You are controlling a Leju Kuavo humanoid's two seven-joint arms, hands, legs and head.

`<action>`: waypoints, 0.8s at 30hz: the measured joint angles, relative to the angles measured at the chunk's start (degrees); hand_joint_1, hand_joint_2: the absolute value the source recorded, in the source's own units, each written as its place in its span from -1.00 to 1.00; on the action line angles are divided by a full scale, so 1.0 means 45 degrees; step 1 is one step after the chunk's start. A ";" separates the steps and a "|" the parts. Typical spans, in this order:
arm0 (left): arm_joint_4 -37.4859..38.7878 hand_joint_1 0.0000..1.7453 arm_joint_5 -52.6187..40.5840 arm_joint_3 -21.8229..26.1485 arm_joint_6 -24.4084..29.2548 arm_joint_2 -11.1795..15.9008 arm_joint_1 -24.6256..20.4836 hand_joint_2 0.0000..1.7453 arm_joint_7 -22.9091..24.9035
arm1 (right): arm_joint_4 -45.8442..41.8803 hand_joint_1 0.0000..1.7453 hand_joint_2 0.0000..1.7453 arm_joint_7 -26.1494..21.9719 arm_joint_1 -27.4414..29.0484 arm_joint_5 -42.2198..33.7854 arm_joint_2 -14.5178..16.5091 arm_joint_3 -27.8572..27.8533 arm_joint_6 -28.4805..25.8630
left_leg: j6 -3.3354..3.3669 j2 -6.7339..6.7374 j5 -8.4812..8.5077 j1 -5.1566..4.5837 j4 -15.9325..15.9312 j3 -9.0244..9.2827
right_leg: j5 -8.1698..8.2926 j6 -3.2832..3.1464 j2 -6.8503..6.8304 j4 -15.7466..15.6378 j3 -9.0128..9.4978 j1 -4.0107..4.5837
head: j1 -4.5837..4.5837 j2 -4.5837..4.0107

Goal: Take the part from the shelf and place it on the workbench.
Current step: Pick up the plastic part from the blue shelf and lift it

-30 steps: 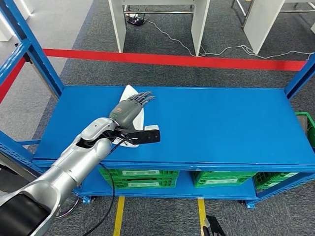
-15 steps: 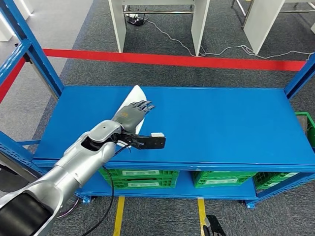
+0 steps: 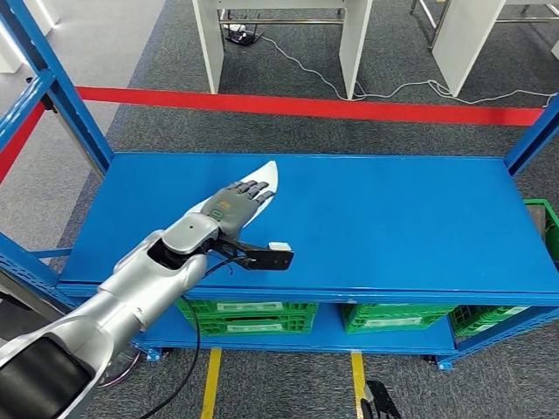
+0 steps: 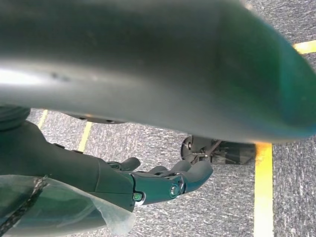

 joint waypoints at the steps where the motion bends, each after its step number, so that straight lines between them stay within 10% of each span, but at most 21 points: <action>1: 0.0006 -1.00 -0.0001 -0.0027 0.0000 0.0000 -0.0001 1.00 0.0001 | 0.0000 -1.00 -1.00 -0.0005 0.0000 0.0002 0.0000 0.0001 0.0008 | 0.0000 0.0000 0.0000 0.0000 0.0000 0.0000 | 0.0000 0.0000 0.0000 0.0000 0.0000 0.0000 | 0.0000 0.0000; 9: 0.0016 -1.00 0.0022 -0.0157 0.0028 0.0005 -0.0003 1.00 0.0002 | 0.0000 -1.00 -1.00 -0.0036 0.0001 0.0026 0.0000 -0.0001 0.0075 | 0.0000 0.0000 0.0000 0.0000 0.0000 0.0000 | 0.0000 0.0000 0.0000 0.0000 0.0000 0.0000 | 0.0001 0.0000; 13: 0.0074 -1.00 0.0120 -0.0107 -0.0187 0.0013 -0.0012 -1.00 0.0226 | 0.0000 -1.00 -1.00 -0.0068 0.0001 -0.0002 0.0000 -0.0021 0.0051 | 0.0000 0.0000 0.0000 0.0000 0.0000 -0.0001 | 0.0000 0.0000 0.0000 0.0000 0.0001 0.0000 | 0.0000 0.0000; 24: 0.0146 -1.00 -0.0391 0.0103 -0.0084 0.0429 0.0008 -1.00 0.1190 | 0.0000 -1.00 -1.00 -0.0022 0.0039 -0.0214 0.0000 -0.0242 -0.0108 | 0.0001 -0.0002 0.0000 0.0002 -0.0001 -0.0003 | 0.0000 0.0000 -0.0002 0.0001 0.0001 0.0001 | -0.0001 0.0000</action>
